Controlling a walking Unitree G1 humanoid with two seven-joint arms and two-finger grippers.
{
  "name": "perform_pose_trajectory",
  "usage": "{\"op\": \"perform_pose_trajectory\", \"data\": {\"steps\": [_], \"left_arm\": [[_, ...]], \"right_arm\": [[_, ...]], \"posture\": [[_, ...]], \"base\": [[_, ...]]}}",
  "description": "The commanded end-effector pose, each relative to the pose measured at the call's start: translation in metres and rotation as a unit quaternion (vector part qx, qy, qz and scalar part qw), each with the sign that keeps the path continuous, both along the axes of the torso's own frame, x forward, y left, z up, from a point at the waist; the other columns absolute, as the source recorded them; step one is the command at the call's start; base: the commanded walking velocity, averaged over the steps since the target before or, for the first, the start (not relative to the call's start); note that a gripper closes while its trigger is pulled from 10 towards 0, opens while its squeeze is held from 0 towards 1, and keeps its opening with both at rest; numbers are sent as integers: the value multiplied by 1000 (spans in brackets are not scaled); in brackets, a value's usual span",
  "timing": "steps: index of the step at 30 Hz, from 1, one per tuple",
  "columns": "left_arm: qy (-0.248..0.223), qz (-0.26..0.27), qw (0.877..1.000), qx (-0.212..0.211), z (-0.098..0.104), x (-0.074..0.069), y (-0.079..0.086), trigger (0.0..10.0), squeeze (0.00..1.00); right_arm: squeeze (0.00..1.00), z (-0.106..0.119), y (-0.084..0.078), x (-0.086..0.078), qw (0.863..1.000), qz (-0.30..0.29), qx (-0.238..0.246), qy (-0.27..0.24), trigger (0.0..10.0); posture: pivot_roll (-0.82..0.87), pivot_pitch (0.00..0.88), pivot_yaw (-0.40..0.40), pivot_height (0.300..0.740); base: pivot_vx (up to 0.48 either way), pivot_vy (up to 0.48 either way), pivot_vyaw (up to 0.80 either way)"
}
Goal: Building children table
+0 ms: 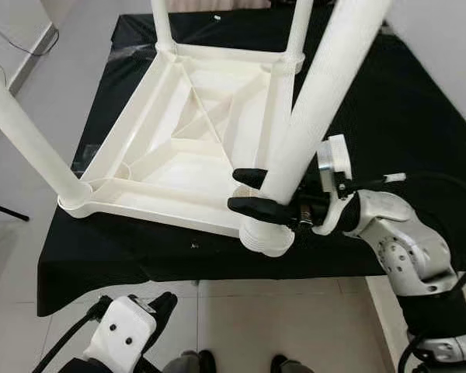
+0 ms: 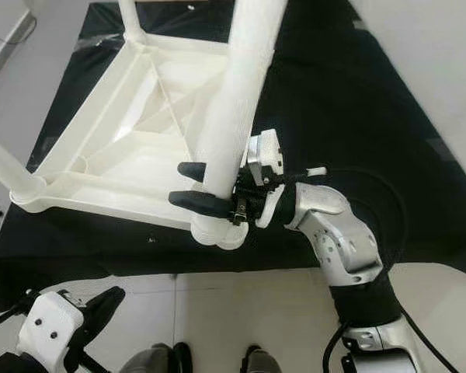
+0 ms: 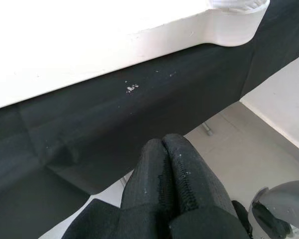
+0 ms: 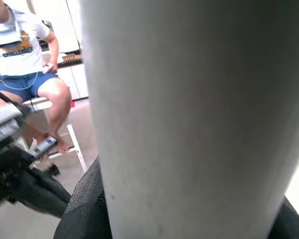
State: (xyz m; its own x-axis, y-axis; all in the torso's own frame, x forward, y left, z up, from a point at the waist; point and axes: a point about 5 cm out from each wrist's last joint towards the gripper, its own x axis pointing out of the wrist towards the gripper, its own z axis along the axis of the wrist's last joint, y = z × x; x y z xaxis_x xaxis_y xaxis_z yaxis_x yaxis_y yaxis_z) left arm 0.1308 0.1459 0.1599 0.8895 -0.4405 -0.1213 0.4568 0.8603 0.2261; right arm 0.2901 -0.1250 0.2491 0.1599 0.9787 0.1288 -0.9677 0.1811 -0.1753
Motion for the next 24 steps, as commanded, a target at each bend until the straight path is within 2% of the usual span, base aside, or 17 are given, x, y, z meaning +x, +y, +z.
{"op": "perform_pose_trajectory", "data": {"steps": [1, 11, 16, 24], "left_arm": [[12, -4, 1000, 15, -2, -3, 2, 10000, 0], [12, -9, 1000, 23, -1, -6, 3, 10000, 0], [14, -7, 1000, 26, 0, -8, 5, 10000, 0], [17, -10, 999, 29, -1, -8, 7, 10000, 0]], "right_arm": [[0, 1, 0, 0, 1000, 8, -9, -16, 10000], [0, -2, -3, -3, 999, 29, -30, -30, 10000], [0, -4, -11, -3, 998, 26, -48, -42, 10000], [0, -9, -21, -14, 993, 43, -94, -53, 10000]], "posture": [[57, 336, 11, 740], [69, 352, 26, 740], [80, 361, 29, 740], [68, 351, 41, 740]], "base": [[0, 0, 0], [0, 0, 0], [0, 0, 0], [0, 0, 0]]}}
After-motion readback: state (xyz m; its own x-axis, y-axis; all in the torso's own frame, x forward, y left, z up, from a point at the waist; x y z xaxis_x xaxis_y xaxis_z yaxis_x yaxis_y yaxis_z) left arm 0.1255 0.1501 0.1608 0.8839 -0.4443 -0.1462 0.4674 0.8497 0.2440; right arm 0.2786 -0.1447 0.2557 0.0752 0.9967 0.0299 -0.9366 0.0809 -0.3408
